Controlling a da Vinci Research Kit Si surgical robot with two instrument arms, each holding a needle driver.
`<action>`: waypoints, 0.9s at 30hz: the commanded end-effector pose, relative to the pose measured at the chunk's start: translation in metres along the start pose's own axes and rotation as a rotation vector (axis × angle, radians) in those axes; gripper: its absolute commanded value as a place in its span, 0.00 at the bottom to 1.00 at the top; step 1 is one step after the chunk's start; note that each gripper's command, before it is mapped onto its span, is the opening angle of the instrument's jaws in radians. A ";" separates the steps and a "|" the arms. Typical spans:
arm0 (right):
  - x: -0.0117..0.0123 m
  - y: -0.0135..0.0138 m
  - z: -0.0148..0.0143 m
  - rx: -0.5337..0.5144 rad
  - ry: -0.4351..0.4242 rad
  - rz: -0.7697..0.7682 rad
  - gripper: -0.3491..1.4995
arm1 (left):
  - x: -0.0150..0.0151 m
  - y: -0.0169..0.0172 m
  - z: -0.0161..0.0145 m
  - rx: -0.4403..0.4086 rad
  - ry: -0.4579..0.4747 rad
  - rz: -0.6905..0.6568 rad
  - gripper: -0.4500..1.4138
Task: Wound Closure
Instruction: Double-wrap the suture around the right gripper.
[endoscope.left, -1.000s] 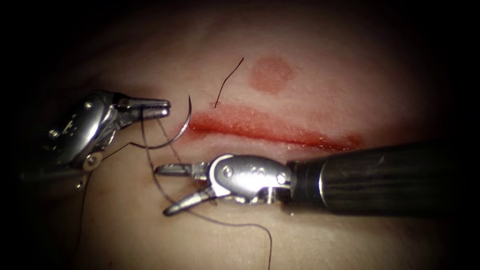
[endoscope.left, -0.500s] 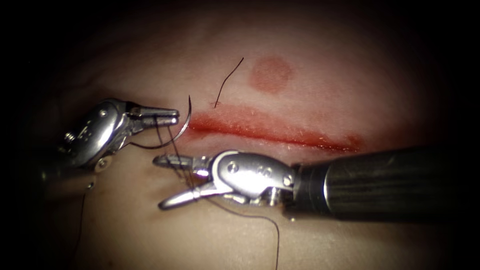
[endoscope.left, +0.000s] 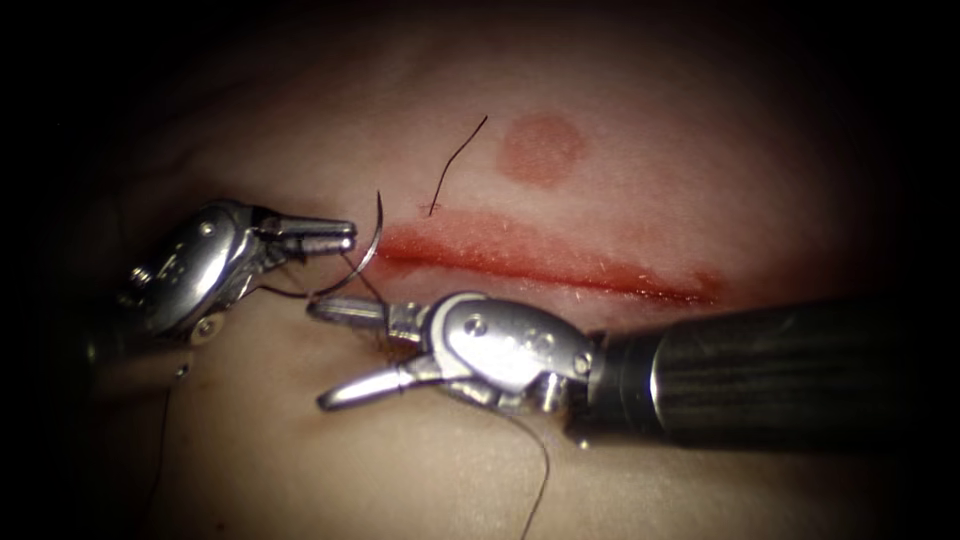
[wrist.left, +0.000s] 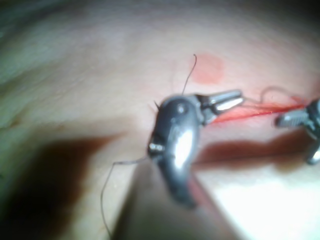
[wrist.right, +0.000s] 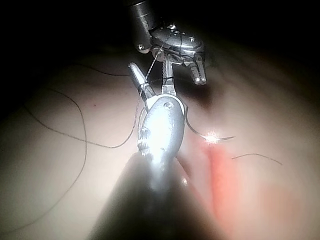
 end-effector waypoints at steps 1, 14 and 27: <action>-0.0004 -0.0001 0.0003 0.002 0.024 0.005 0.88 | -0.0012 0.0001 0.0004 -0.001 0.007 -0.004 0.05; 0.0014 0.0014 -0.0015 -0.112 0.093 0.019 0.88 | -0.0033 0.0030 0.0002 0.014 0.010 -0.029 0.05; 0.0015 0.0040 -0.0033 -0.352 0.068 0.010 0.85 | -0.0028 0.0074 0.0016 0.009 0.007 -0.026 0.05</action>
